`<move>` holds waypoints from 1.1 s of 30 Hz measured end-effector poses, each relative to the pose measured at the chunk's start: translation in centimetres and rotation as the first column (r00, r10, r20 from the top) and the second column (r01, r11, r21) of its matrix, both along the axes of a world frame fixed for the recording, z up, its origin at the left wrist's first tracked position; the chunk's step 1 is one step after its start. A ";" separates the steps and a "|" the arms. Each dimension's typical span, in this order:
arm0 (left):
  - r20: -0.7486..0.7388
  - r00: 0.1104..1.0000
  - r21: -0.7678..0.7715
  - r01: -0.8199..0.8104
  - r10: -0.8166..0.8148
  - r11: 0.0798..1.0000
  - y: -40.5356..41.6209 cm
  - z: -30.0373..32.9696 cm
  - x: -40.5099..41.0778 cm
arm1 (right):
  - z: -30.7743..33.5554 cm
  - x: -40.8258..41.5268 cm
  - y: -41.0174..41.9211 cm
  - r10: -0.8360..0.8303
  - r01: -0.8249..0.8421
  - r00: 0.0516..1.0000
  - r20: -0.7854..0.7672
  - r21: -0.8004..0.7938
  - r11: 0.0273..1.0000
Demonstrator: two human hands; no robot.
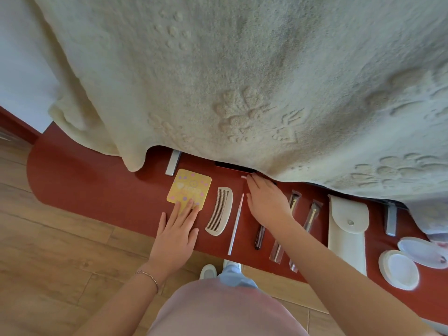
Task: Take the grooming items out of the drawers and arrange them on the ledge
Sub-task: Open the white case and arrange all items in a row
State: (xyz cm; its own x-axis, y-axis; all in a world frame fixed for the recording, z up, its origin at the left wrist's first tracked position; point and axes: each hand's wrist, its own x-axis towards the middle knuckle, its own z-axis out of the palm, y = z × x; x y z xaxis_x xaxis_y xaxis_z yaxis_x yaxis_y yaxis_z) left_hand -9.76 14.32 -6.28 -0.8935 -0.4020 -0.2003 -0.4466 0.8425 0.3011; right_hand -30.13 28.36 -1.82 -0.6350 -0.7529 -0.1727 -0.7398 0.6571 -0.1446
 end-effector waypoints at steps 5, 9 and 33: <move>0.020 1.000 -0.023 -0.014 0.015 1.000 0.4 -0.2 0.0 | -1.3 -0.6 -0.7 0.007 -0.007 1.000 -0.012 0.014 1.000; 0.026 0.999 -0.048 -0.018 0.019 0.999 0.6 -0.2 0.5 | -1.5 -0.7 -0.9 0.005 -0.004 1.000 -0.015 0.012 1.000; 0.054 0.998 -0.064 -0.023 0.027 0.998 1.5 0.0 -0.2 | -2.0 -1.8 -2.1 0.080 -0.081 0.996 -0.036 -0.054 0.995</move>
State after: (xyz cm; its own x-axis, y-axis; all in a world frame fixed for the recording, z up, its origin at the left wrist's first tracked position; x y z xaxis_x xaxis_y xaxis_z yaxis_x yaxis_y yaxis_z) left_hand -9.95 15.86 -6.30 -0.8713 -0.4377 -0.2219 -0.4822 0.8475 0.2217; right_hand -31.90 26.31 -3.83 -0.5767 -0.8097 -0.1087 -0.7950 0.5869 -0.1534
